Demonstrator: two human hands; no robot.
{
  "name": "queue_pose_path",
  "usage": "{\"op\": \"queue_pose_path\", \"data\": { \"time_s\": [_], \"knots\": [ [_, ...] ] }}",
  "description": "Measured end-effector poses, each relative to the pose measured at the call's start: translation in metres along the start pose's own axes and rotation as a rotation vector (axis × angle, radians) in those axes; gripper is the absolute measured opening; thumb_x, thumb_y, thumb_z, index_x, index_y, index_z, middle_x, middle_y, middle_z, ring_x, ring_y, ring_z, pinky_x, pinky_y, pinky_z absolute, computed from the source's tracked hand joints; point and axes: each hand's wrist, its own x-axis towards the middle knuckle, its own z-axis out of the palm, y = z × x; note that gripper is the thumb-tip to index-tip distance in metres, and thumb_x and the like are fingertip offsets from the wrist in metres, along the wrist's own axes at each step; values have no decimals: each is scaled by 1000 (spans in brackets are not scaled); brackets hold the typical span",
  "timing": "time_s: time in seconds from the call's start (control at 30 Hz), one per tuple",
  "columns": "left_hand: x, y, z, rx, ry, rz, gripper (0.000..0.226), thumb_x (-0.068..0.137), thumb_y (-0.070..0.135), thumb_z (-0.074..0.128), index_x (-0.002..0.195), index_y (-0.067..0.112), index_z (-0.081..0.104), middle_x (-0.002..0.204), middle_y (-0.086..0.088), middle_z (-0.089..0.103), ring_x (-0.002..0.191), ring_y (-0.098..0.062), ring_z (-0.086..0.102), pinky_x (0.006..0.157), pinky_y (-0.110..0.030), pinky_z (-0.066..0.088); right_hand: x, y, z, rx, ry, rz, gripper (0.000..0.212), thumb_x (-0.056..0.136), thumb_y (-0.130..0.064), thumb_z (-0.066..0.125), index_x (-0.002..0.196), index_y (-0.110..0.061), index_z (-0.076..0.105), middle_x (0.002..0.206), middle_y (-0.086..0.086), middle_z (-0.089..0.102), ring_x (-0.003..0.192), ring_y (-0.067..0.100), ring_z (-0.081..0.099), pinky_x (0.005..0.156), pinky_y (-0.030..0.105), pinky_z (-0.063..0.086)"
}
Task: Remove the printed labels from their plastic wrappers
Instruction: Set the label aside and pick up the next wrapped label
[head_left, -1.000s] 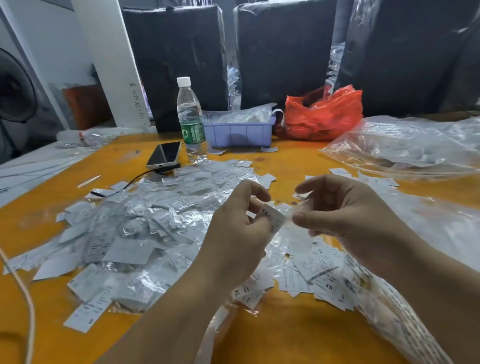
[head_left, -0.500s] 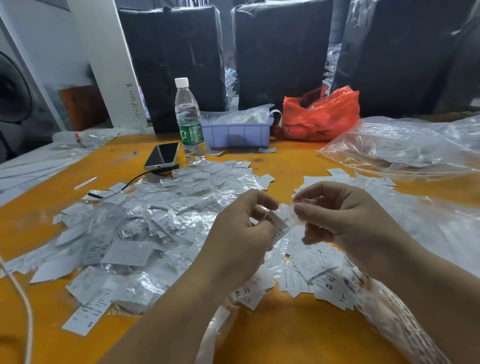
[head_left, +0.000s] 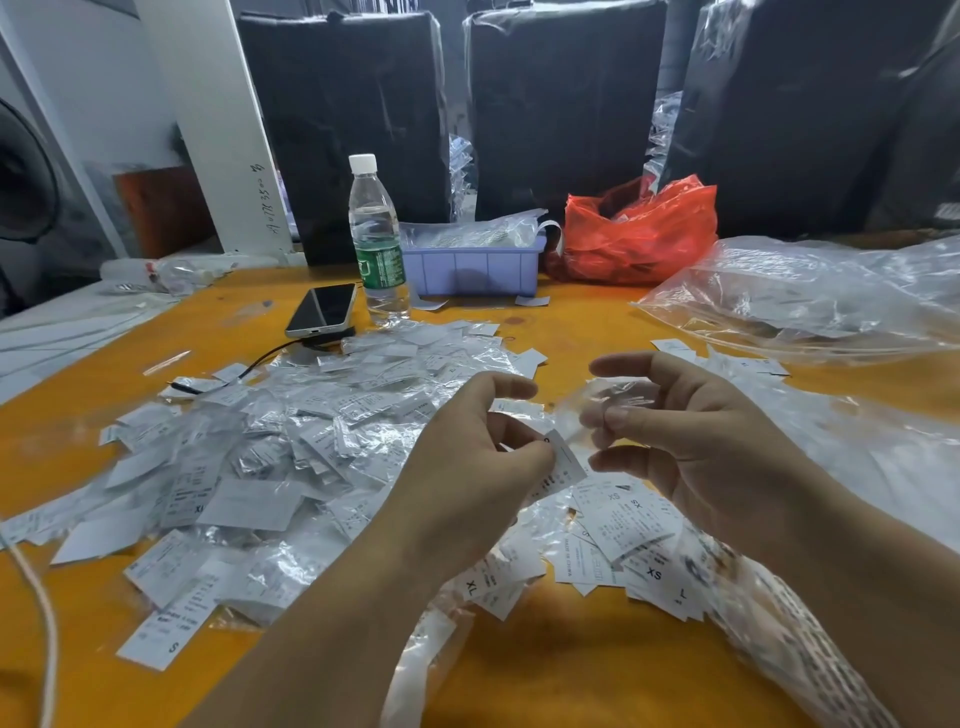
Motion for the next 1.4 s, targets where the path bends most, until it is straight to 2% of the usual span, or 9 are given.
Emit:
{"op": "queue_pose_path", "data": {
  "time_s": [0.27,0.43,0.57,0.7,0.83,0.93,1.07,1.27,1.4],
  "knots": [
    [-1,1,0,81,-52,38,33,89,19,65,113,40,57,83,11,70,66,-4,64,51,-15,45,-1,2,2,-129,66,1,20,89,-2,59,108,-9,61,65,9,65,54,16,56,52,26,51],
    [-1,1,-1,52,-85,-4,29,90,16,56,101,43,58,81,8,65,57,-5,54,50,-19,44,-2,1,3,-139,106,2,28,65,-22,72,89,-8,67,60,8,57,50,17,51,50,27,50],
    [-1,2,1,24,-104,-6,21,79,25,46,86,32,65,61,-1,51,46,-8,40,42,-21,33,-3,0,5,-205,109,-10,28,53,-35,78,67,-13,69,65,10,59,50,17,52,50,26,48],
    [0,4,1,-35,-105,-40,28,72,25,41,74,16,67,40,16,41,35,-2,36,40,-18,25,-5,0,10,-231,76,-31,28,52,-35,79,56,-13,62,58,13,50,41,14,45,44,24,42],
    [2,6,-1,-69,-157,-29,28,95,36,52,80,18,67,41,20,46,36,5,43,46,-24,29,-6,2,12,-229,30,-31,38,57,-27,78,67,4,58,53,11,50,41,13,43,41,18,40],
    [-1,7,-2,-60,-215,14,27,95,39,58,91,14,69,41,20,43,36,3,42,40,-11,30,-8,2,11,-232,17,-17,53,56,-28,77,79,15,56,53,10,50,43,14,43,43,20,40],
    [-1,2,-3,-34,-194,47,23,91,37,64,93,15,70,44,16,33,37,-3,30,42,-16,24,-8,2,14,-185,14,21,45,57,-18,75,97,0,64,60,13,47,49,17,45,45,21,44],
    [0,5,-5,-131,-203,26,17,95,27,60,95,12,68,44,20,45,38,4,44,40,-4,31,-9,0,10,-152,-54,38,54,59,-15,77,111,-12,63,66,10,55,55,15,54,47,19,45],
    [-1,3,-4,-27,-79,108,10,89,25,68,81,21,70,49,12,37,44,-7,33,42,-17,30,-10,2,11,-209,-132,80,52,64,-14,81,113,-14,64,79,12,59,65,18,58,57,26,52]
  ]
}}
